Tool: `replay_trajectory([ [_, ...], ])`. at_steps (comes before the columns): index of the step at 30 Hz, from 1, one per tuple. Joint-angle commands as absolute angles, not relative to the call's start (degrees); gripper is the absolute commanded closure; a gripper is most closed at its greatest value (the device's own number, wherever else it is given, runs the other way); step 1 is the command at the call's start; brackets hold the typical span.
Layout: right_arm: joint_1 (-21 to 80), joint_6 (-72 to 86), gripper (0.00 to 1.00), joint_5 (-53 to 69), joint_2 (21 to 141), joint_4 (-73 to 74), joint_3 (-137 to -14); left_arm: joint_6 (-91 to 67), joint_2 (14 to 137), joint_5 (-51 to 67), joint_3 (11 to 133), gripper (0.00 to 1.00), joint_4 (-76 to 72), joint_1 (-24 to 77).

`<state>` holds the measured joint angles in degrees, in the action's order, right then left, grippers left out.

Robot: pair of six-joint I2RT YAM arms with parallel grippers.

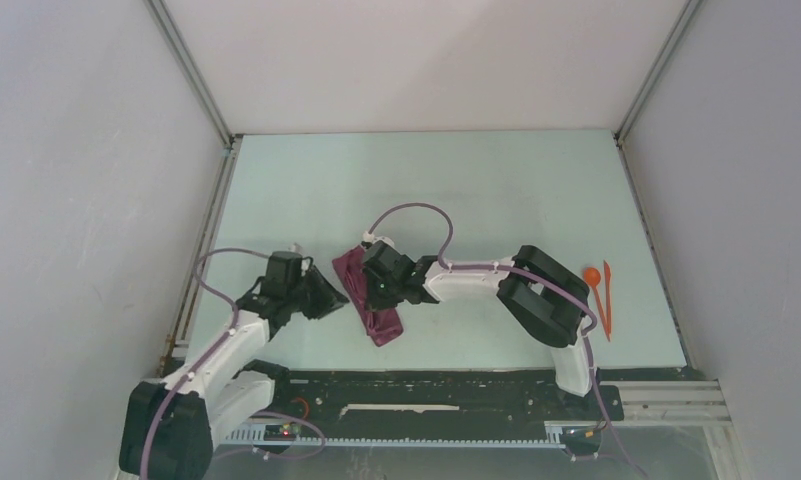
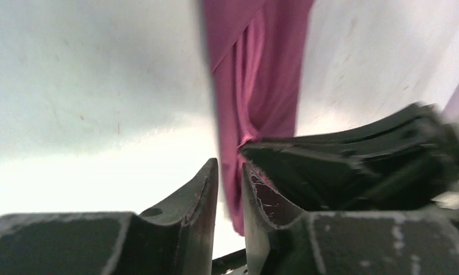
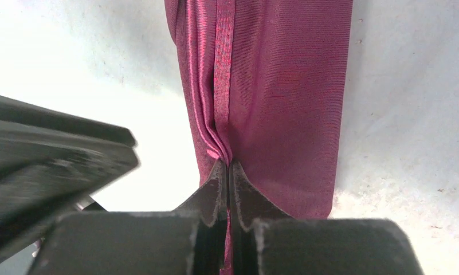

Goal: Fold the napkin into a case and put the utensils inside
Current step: Smooth out the smaller rectangle-folded napkin at the center of the board.

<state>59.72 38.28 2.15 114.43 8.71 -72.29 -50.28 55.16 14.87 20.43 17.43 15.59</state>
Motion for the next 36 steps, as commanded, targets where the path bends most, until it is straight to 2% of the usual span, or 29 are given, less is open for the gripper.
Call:
replay_trajectory([
  [1,59.9,39.01,1.0,1.52,116.33,9.33,-69.79,-45.66,53.74,11.86,29.23,0.72,23.56,12.67],
  [5,59.86,39.22,1.0,2.33,115.94,8.0,-69.13,-46.64,62.22,16.15,33.54,0.86,18.36,12.86],
  [7,59.88,39.43,0.99,2.66,115.92,7.72,-69.17,-47.31,65.89,15.56,34.58,0.95,15.28,13.09],
  [9,59.85,39.46,0.99,2.9,115.92,7.65,-69.09,-47.39,69.98,14.85,35.64,1.0,12.65,13.1],
  [14,59.94,39.54,0.96,3.32,115.3,6.84,-68.17,-47.67,76.81,14.13,37.47,1.0,7.59,13.16],
  [17,59.95,39.49,0.88,3.79,114.92,6.23,-67.8,-47.11,80.51,12.69,37.74,1.0,6.32,13.12],
  [20,60.16,39.0,0.86,4.06,114.55,5.86,-67.77,-46.85,83.53,12.96,36.55,1.0,4.22,12.96],
  [24,60.29,38.86,0.89,4.39,114.74,5.79,-67.77,-46.99,80.72,12.77,35.0,1.0,3.46,12.99],
  [27,60.4,38.74,0.94,4.31,114.94,5.85,-67.81,-46.14,74.21,8.96,35.73,1.0,8.69,13.22],
  [30,60.44,38.81,0.94,4.23,114.74,5.9,-67.82,-44.19,70.67,5.35,37.91,0.99,13.06,13.45],
  [36,60.59,38.82,0.87,3.96,114.36,5.84,-67.82,-43.79,79.24,9.32,43.39,0.97,14.2,14.84],
])
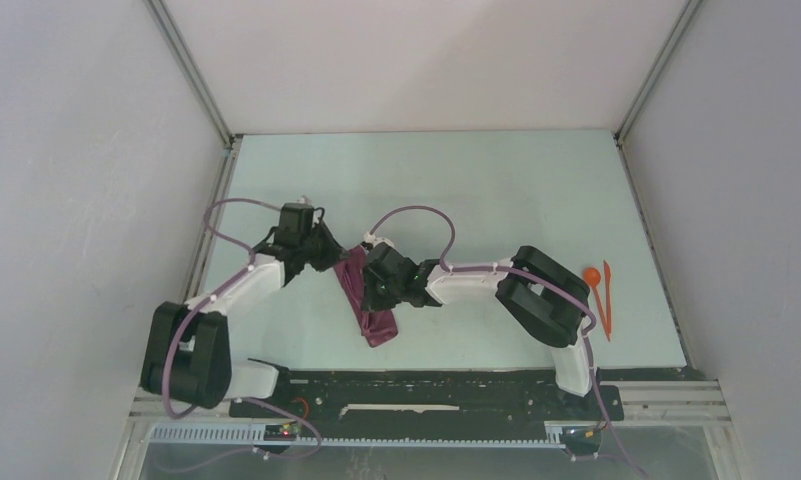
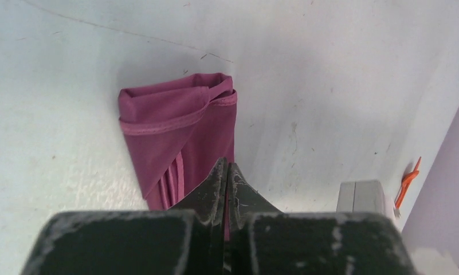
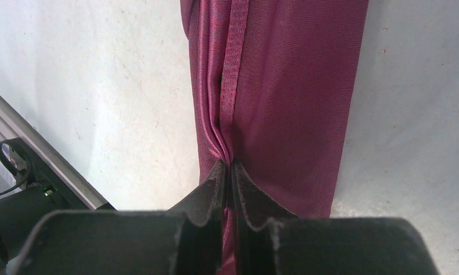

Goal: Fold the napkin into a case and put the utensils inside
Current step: Smooth out the smaller rectangle-folded napkin at the center of the board, then pick up the smaller rectangle-folded napkin from the center of the board.

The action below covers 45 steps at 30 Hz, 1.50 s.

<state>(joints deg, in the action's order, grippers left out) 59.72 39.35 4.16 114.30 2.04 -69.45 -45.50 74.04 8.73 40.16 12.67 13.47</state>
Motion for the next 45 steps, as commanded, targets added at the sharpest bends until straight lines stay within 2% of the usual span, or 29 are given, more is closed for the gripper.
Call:
replay_trajectory([
  [1,60.56,38.87,0.86,3.98,114.35,5.88,-67.8,-44.02,80.93,9.47,43.66,0.97,13.39,15.26],
  [6,60.57,38.63,0.85,3.61,113.99,6.22,-67.84,-44.23,86.21,8.97,43.85,1.0,11.86,16.39],
  [11,60.62,38.53,0.81,3.69,114.17,6.41,-67.79,-42.15,86.0,1.68,41.37,1.0,15.35,16.44],
  [19,60.48,37.38,0.66,4.51,112.73,7.34,-67.79,-41.51,84.93,-1.55,38.22,1.0,15.42,16.39],
  [23,60.24,35.01,0.55,6.35,107.08,6.33,-65.29,-40.96,85.04,-2.63,37.54,1.0,15.99,15.47],
  [27,59.76,33.12,0.49,10.93,101.92,3.7,-63.6,-40.87,84.6,-3.04,36.47,1.0,15.79,14.38],
  [34,58.22,35.36,0.45,20.84,104.44,-6.83,-63.89,-41.56,84.08,-1.01,34.65,1.0,14.02,14.03],
  [39,54.63,41.3,0.42,29.19,111.64,-17.84,-63.82,-41.62,83.93,-1.29,33.78,1.0,13.57,14.0],
  [45,54.71,42.2,0.43,29.95,115.05,-21.69,-58.62,-41.4,84.51,-1.22,34.0,1.0,13.1,13.93],
])
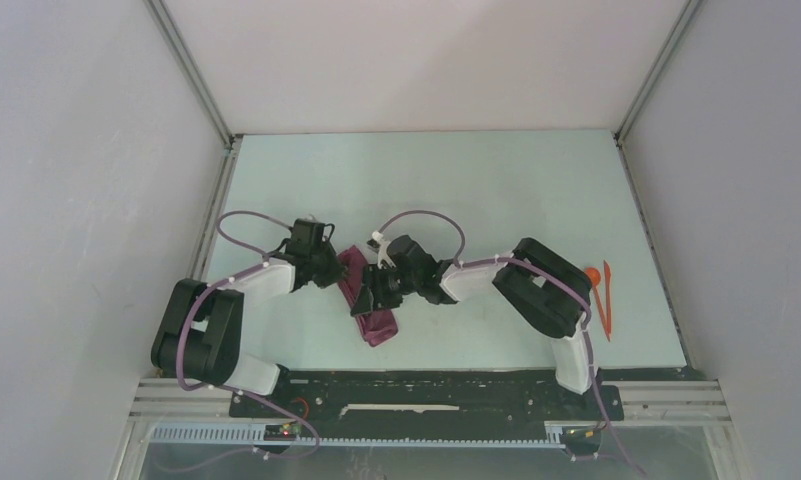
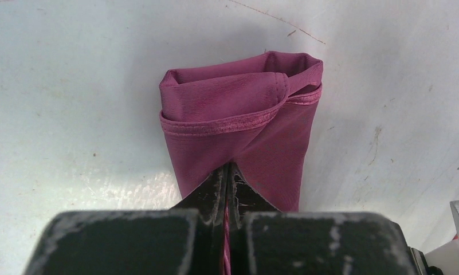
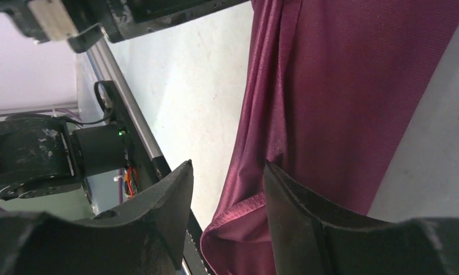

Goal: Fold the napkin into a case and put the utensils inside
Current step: Pick up the smaller rectangle-folded napkin from the center of the board.

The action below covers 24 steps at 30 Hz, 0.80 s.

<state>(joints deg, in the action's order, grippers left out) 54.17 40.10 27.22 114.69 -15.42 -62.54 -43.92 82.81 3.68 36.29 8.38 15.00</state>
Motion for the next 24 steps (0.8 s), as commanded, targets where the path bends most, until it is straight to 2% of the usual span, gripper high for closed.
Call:
replay_trajectory([
  [1,54.79,41.98,0.43,29.7,114.76,-21.88,-57.16,-41.33,84.67,-1.15,34.08,1.0,13.1,13.89],
  [4,55.87,37.61,0.43,26.13,110.9,-16.97,-55.06,-41.02,84.6,-0.52,34.19,1.0,13.14,13.73],
  [8,59.67,29.21,0.43,19.14,100.15,-4.27,-56.92,-40.56,84.67,0.66,34.5,1.0,13.35,13.5],
  [11,64.35,21.71,0.42,7.22,93.78,5.85,-58.75,-39.81,85.16,1.71,34.88,1.0,13.62,13.13],
  [12,66.14,19.37,0.37,0.11,93.07,8.27,-59.63,-39.62,85.22,2.07,34.89,1.0,13.64,13.02],
  [16,68.42,18.57,0.31,-20.65,100.5,17.22,-70.23,-39.74,85.02,3.93,34.98,1.0,13.62,12.44],
  [19,71.88,20.15,0.27,-28.65,106.85,16.76,-75.71,-40.28,85.19,5.63,35.19,1.0,13.37,12.1],
  [24,75.21,17.05,0.27,-37.02,116.29,14.43,-81.35,-40.7,86.45,8.1,35.59,1.0,12.29,11.24],
])
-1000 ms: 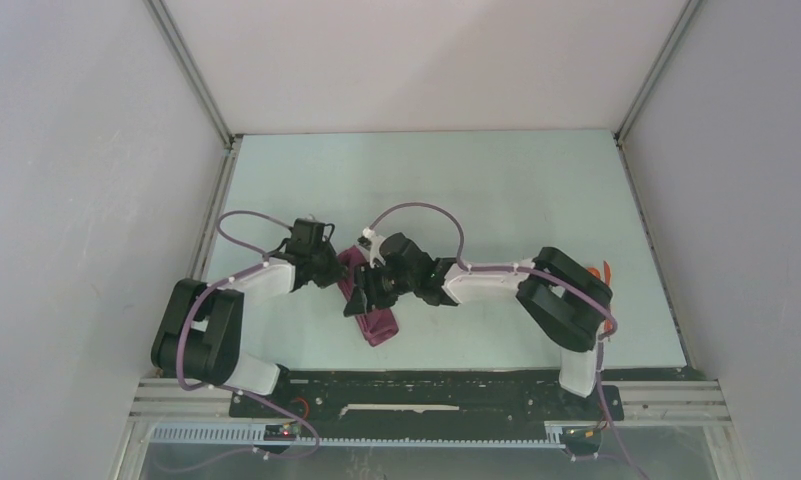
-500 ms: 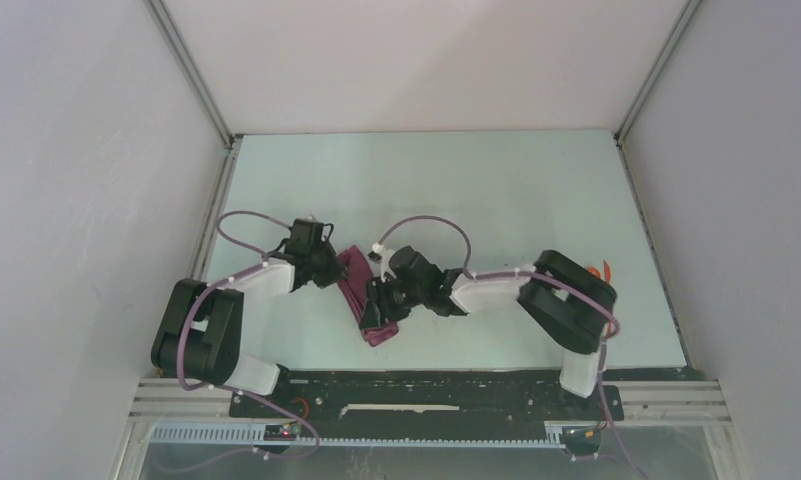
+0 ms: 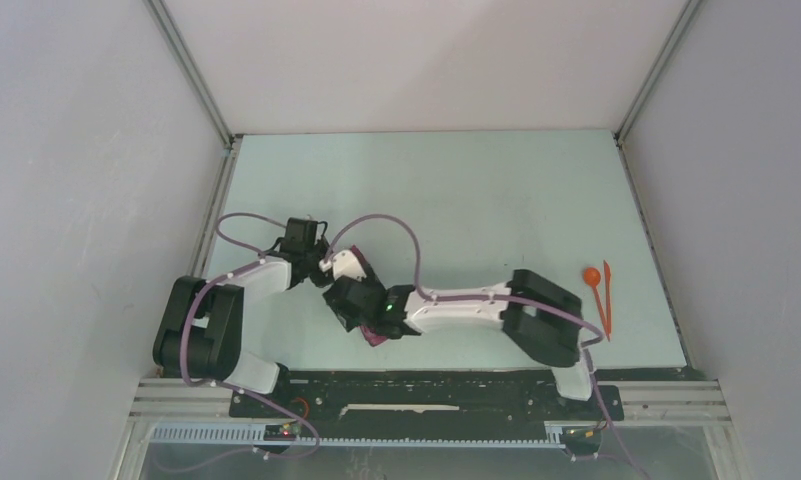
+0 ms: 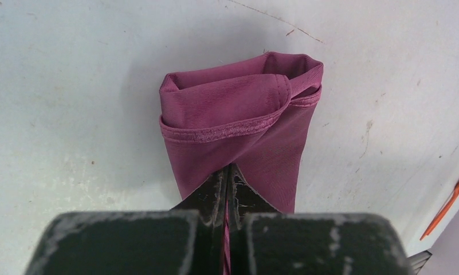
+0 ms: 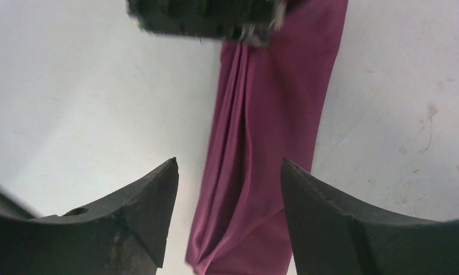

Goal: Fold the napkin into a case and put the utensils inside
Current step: Pick up the smaller rectangle-folded napkin from the center of the board, then turn over the smaller rectangle-folded napkin at the center of the board.

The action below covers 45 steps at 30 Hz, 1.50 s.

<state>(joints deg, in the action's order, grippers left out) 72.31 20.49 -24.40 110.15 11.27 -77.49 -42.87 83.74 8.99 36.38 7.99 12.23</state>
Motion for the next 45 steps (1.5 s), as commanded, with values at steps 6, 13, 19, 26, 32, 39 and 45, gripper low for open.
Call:
replay_trajectory([
  [6,78.28,11.34,0.32,-40.83,120.09,12.86,-83.62,-40.67,86.75,8.29,34.61,1.0,10.98,11.17],
  [13,78.42,16.45,0.43,-44.57,124.85,19.0,-85.02,-40.79,86.19,8.26,34.45,1.0,10.46,11.0],
  [19,77.68,20.24,0.51,-46.22,124.69,19.97,-82.16,-40.44,86.35,7.8,34.45,1.0,10.44,10.99],
  [26,77.75,20.6,0.7,-48.42,125.58,19.96,-82.05,-40.48,86.04,7.36,34.84,1.0,11.09,10.82],
  [32,78.44,19.37,1.0,-46.5,124.99,17.26,-81.99,-41.09,84.47,7.88,36.19,1.0,12.07,10.81],
  [39,75.58,21.6,1.0,-28.77,114.98,5.47,-71.74,-42.96,75.29,14.37,40.87,0.65,15.5,10.32],
  [45,70.79,25.83,1.0,-12.09,105.98,-3.45,-64.0,-40.63,60.43,12.96,50.48,0.47,28.58,6.94],
])
